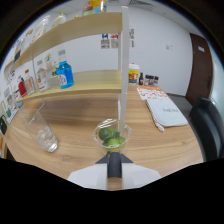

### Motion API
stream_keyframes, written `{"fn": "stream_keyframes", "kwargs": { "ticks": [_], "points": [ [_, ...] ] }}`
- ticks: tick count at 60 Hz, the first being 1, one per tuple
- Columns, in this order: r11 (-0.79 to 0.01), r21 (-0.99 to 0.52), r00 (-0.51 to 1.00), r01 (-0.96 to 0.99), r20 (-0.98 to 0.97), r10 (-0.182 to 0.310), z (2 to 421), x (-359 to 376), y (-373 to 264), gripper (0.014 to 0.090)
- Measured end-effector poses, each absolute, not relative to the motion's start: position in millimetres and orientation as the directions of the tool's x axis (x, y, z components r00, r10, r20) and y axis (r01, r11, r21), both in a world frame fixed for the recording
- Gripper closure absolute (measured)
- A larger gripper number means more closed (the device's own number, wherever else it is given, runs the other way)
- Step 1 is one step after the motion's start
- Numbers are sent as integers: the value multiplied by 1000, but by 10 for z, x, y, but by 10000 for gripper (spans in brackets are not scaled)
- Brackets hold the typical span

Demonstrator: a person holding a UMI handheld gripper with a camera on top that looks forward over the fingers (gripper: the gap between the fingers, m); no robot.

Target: Make me a cup of Mojito.

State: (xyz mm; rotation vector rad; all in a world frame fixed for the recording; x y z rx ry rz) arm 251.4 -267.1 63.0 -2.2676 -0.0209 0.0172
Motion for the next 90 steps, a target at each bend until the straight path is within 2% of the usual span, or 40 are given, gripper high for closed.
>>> {"fn": "stream_keyframes", "kwargs": {
  "ticks": [7,14,23,31,35,39,40,41,42,43,47,56,62,67,71,72,73,74,84,90],
  "points": [
    [-682,-731,999,-32,-50,6,324,2588,-2696,887],
    [-701,-712,997,-43,-75,15,147,2599,-2725,885],
    [-717,-694,995,-72,-104,1,23,2607,-2741,877],
    [-711,-702,997,-46,-78,13,13,2624,-2733,863],
    [-710,-704,999,-34,-48,0,8,2687,-2735,721],
    [-707,-706,999,-41,-33,-25,23,2748,-2750,620],
    [-706,-707,999,-44,-28,-34,31,2765,-2756,568],
    [-706,-707,999,-46,-25,-40,48,2776,-2764,475],
    [-703,-710,999,-50,-26,-46,62,2782,-2774,334],
    [-701,-711,999,-49,-21,-49,84,2787,-2776,271],
    [-682,-731,998,-41,7,-68,210,2838,-2808,205],
    [-603,-792,990,-93,-9,-142,777,2721,-2875,196],
    [-516,-841,985,-163,-106,-138,1237,2349,-2912,193],
    [-446,-879,985,-169,-132,-114,1533,1993,-2954,195],
    [-421,-895,989,-146,-119,-89,1639,1720,-2996,194],
    [-417,-898,990,-139,-115,-82,1651,1650,-3006,252],
    [-413,-901,991,-132,-111,-75,1661,1581,-3016,196],
    [-410,-903,992,-126,-107,-68,1664,1512,-3027,195],
    [-425,-903,998,-59,-65,0,1517,894,-3100,200],
    [-449,-891,997,-61,-77,19,1448,632,-3085,197]
  ]
}}
